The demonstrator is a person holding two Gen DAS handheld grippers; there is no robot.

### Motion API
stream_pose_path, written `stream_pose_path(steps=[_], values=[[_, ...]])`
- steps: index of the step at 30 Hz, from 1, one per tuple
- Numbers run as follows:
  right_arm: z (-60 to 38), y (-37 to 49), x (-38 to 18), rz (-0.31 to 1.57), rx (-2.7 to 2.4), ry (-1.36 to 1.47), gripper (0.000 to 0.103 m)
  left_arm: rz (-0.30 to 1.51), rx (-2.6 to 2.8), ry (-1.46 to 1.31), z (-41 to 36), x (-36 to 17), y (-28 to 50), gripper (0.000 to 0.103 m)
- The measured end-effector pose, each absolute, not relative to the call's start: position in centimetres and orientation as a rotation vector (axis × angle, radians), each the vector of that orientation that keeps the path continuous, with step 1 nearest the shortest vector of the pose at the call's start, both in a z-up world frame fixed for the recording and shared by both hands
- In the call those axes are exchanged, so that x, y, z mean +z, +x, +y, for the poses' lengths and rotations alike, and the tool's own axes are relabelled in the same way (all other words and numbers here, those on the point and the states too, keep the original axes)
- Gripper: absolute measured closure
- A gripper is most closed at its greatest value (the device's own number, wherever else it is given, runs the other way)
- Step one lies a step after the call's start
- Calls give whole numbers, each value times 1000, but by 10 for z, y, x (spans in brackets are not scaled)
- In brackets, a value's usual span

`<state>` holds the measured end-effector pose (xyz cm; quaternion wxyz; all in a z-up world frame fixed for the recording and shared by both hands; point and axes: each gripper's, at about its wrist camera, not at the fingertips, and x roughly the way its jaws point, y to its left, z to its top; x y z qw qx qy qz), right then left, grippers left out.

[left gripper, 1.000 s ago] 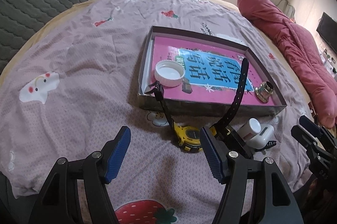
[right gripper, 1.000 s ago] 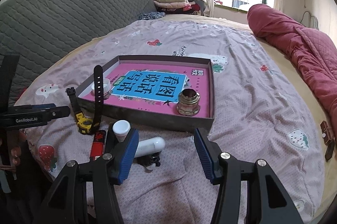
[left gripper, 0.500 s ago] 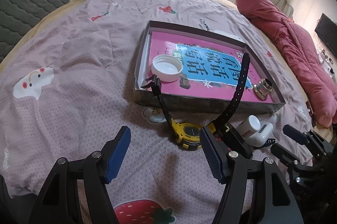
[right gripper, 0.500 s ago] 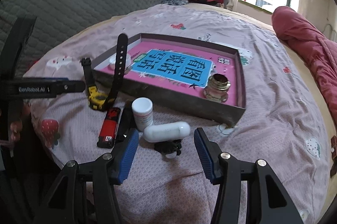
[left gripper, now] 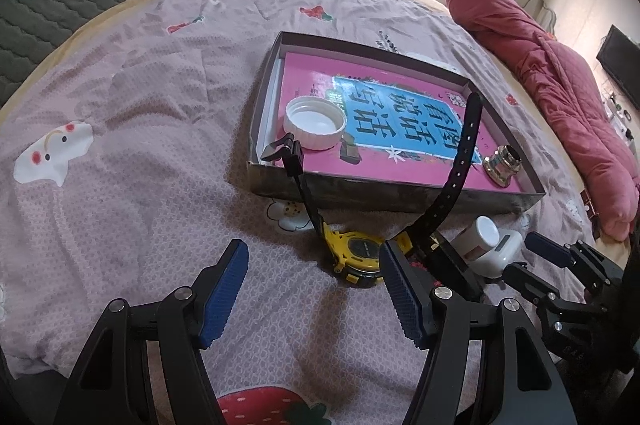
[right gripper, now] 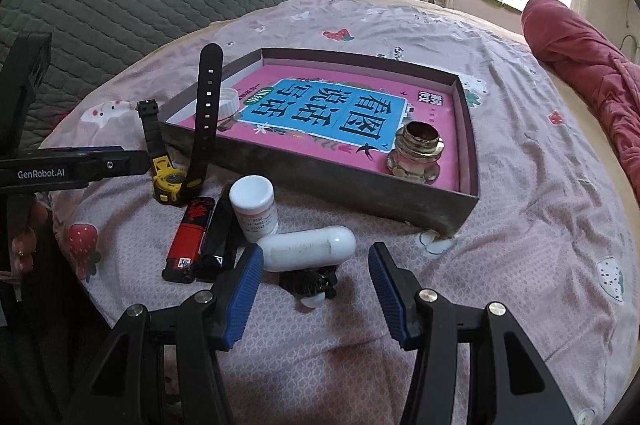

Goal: Organize rigid objects
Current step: 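Close the left tool on the black watch strap while the right tool reaches the white capsule case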

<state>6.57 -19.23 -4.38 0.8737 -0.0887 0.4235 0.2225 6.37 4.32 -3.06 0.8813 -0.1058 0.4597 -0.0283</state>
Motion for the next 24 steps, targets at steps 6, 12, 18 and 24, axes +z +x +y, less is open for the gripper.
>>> stream_pose_path(steps=[6, 12, 18, 24], values=[[-186, 67, -47, 881, 484, -214, 47, 962, -60, -224, 43, -34, 66, 33], [-182, 71, -51, 882, 490, -226, 41, 962, -61, -229, 43, -36, 69, 34], [-178, 76, -57, 892, 496, -241, 41, 955, -68, -254, 48, -36, 76, 33], [-177, 79, -60, 894, 495, -243, 41, 937, -74, -301, 52, -37, 83, 39]])
